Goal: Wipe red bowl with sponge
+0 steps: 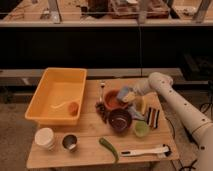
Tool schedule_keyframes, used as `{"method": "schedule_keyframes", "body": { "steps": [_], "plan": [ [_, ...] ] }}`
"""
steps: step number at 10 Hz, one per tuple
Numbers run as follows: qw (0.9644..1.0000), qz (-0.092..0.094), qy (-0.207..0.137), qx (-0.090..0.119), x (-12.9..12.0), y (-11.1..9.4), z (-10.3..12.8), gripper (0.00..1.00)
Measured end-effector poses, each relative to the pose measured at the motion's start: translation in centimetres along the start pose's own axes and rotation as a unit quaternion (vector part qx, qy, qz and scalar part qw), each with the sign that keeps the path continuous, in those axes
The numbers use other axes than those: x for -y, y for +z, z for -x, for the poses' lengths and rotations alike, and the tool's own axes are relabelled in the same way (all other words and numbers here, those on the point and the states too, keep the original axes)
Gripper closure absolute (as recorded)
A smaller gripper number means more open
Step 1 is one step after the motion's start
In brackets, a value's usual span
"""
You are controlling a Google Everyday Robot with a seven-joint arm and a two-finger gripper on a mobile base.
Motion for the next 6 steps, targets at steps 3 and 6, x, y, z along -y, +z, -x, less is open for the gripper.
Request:
{"method": "schedule_keyframes", "body": {
  "steps": [3, 6],
  "plan": [
    [0.9997, 0.015, -0.014, 0.014, -2.4, 1.5, 3.0, 1.00],
    [0.9977, 0.050, -0.038, 0.024, -6.9, 3.3, 6.0, 1.00]
  ]
}}
